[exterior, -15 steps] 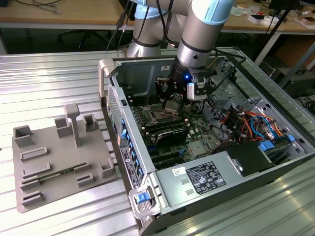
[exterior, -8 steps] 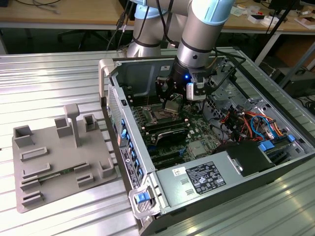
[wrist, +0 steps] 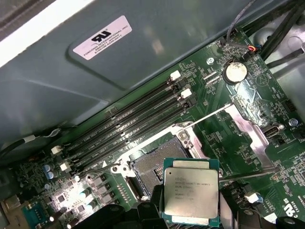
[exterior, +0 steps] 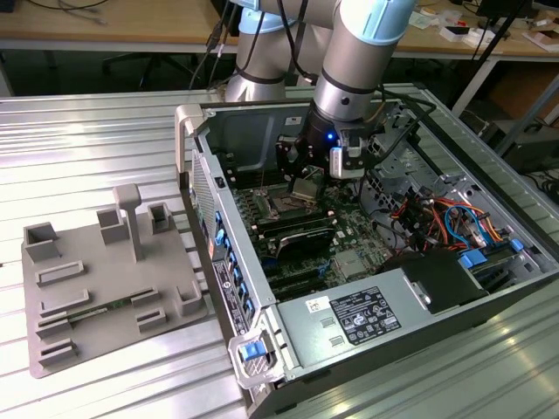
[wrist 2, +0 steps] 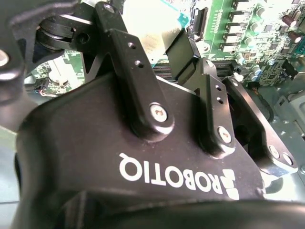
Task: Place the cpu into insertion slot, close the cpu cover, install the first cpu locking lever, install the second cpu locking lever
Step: 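Place the cpu into insertion slot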
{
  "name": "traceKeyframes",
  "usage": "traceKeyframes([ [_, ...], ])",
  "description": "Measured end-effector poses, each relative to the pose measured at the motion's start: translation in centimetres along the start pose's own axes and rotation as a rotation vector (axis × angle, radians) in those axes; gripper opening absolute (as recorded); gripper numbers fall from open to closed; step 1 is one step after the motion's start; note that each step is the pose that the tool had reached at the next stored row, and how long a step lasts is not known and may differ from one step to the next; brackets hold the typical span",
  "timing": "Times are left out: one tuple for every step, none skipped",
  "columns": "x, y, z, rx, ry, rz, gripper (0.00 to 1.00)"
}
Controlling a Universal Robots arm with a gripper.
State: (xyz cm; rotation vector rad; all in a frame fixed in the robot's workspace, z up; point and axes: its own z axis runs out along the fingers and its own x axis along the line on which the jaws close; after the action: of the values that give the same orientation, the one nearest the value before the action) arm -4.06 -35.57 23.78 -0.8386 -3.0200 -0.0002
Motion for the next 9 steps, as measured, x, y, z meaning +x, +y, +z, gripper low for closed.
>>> traceKeyframes([
  [0.00, 0.00, 0.00, 0.0000, 0.0000, 0.004, 0.55],
  [0.00, 0.00, 0.01, -0.0001, 0.0000, 0.007, 0.55],
  [0.00, 0.00, 0.02, -0.0001, 0.0000, 0.012, 0.55],
  [0.00, 0.00, 0.02, -0.0002, 0.0000, 0.017, 0.55],
  [0.00, 0.00, 0.03, -0.0002, 0.0000, 0.020, 0.55],
  [0.00, 0.00, 0.03, -0.0002, 0.0001, 0.023, 0.55],
  [0.00, 0.00, 0.04, -0.0002, 0.0000, 0.025, 0.55],
  [0.00, 0.00, 0.04, -0.0003, 0.0000, 0.028, 0.55],
  [0.00, 0.00, 0.05, -0.0003, 0.0001, 0.030, 0.55],
])
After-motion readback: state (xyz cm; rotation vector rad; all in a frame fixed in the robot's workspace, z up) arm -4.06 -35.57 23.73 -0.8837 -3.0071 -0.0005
